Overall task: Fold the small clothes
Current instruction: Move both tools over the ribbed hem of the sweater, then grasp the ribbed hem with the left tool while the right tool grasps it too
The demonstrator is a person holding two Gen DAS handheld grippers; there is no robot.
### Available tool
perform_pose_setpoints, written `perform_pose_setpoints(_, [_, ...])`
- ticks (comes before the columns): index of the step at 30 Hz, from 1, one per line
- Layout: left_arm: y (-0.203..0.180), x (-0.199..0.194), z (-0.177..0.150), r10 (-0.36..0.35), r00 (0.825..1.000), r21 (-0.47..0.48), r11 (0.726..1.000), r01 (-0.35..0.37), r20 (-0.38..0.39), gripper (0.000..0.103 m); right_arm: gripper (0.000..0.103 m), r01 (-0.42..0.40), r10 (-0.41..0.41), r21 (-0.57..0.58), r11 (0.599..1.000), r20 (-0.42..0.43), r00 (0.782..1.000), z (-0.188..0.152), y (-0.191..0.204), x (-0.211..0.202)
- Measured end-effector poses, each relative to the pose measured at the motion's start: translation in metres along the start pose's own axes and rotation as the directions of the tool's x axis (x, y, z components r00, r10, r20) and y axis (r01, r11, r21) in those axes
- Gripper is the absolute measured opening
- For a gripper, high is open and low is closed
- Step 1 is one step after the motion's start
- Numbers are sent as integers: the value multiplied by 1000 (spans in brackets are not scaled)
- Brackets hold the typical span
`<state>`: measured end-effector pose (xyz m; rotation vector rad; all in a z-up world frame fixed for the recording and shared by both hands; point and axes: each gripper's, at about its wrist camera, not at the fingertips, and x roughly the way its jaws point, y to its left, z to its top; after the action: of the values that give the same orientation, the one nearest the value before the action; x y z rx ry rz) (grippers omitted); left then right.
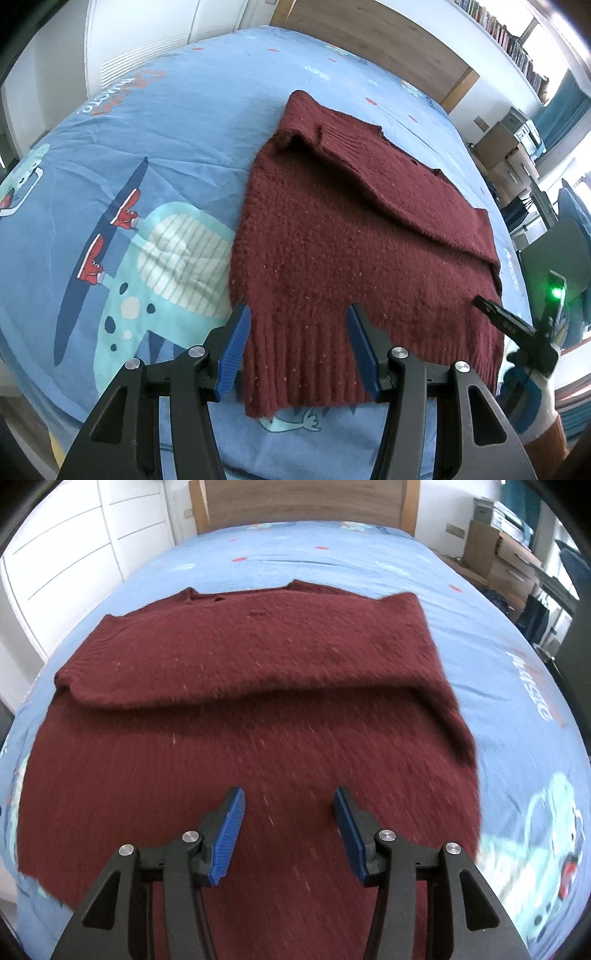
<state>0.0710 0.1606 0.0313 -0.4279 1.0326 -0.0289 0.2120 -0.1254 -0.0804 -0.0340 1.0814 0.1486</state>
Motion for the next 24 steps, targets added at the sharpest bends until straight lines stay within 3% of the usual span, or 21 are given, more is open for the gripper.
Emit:
perform_pose_setpoints(11, [11,-15,-16,36,999,5,999,-36,-14,48,54,25,-22,125,992,-24,999,-68,-47,-50])
perform_pose_setpoints(18, [17,-28,-26,72,997,32,997,-72,-13,51,59,-43,56,208,977,-59,997,-103,-63,-59])
perform_pose_setpoints(24, [38,2,-33,32,994,-20,999,-34,-107,51,61,-109,137,299,948,-72,988,-126,-72,-55])
